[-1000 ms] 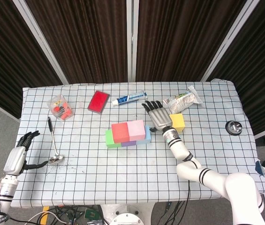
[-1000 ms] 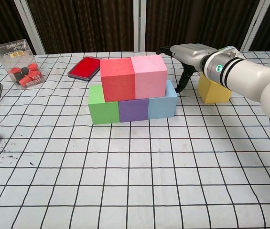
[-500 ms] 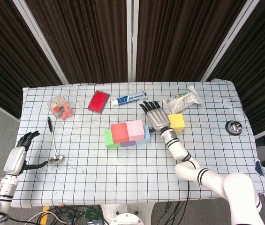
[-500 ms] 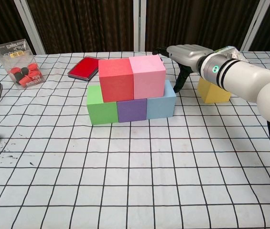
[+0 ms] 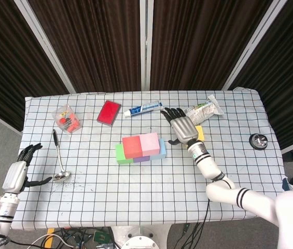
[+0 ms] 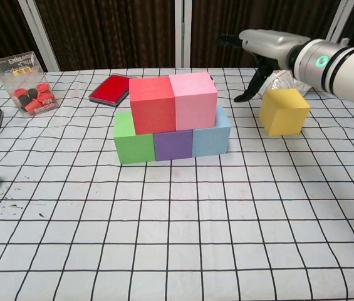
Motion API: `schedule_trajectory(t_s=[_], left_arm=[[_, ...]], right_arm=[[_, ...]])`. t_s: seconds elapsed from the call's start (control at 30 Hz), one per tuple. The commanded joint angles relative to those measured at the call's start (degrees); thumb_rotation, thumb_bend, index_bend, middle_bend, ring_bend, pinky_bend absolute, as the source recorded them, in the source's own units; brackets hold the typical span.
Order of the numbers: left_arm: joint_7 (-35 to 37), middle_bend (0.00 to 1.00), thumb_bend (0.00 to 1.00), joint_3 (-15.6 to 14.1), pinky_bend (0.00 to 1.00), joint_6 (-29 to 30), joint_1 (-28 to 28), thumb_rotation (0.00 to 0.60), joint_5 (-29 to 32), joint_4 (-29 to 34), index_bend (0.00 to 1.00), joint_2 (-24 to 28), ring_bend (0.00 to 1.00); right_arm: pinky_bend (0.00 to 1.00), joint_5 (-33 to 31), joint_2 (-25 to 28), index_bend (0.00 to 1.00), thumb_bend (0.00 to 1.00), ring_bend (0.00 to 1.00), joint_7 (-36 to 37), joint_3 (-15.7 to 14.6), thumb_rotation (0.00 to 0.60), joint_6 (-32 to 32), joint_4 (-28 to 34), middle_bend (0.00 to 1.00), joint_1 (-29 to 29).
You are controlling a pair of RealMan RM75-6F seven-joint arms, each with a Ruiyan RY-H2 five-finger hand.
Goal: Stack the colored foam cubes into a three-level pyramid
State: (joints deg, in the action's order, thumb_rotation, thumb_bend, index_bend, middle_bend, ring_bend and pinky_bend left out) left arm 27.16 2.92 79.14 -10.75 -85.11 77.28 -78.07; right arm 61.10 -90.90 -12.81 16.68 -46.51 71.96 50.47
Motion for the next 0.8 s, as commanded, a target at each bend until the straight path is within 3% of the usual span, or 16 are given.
schedule_trajectory(t_s=[0.03, 0.2, 0.37, 0.8], left_arm=[[-0.24, 0.12, 0.0, 0.36, 0.06, 0.53, 0.05, 0.6, -0.01, 0.51, 0.06, 0.2, 0.0], [-1.71, 0.12, 0.0, 1.0, 0.06, 1.31, -0.02, 0.6, 0.09, 1.53, 0.06, 0.28, 0.0], [-3.51, 0.12, 0.0, 1.43, 0.06, 2.03, -0.01, 0.6, 0.18, 2.52, 0.06, 0.2, 0.0], [-6.0, 0.12, 0.0, 1.5, 0.06, 1.85, -0.08, 0.6, 0.53, 4.3, 0.06, 0.45, 0.0]], right_arm=[[0.0, -2.85, 10.41, 0.0, 0.08, 0.0, -2.21, 1.91, 0.6, -2.73, 11.28, 0.0, -3.0], [0.0, -5.58, 18.41, 0.0, 0.03, 0.0, -3.41, 1.19, 0.6, -1.22, 16.81, 0.04, -4.43], [0.0, -5.72, 21.72, 0.0, 0.0, 0.0, -2.78, -1.38, 0.6, 1.23, 17.18, 0.06, -5.33], [0.0, -0.67, 17.13, 0.0, 0.0, 0.0, 1.53, -6.32, 0.6, 4.48, 8.4, 0.06, -5.56]])
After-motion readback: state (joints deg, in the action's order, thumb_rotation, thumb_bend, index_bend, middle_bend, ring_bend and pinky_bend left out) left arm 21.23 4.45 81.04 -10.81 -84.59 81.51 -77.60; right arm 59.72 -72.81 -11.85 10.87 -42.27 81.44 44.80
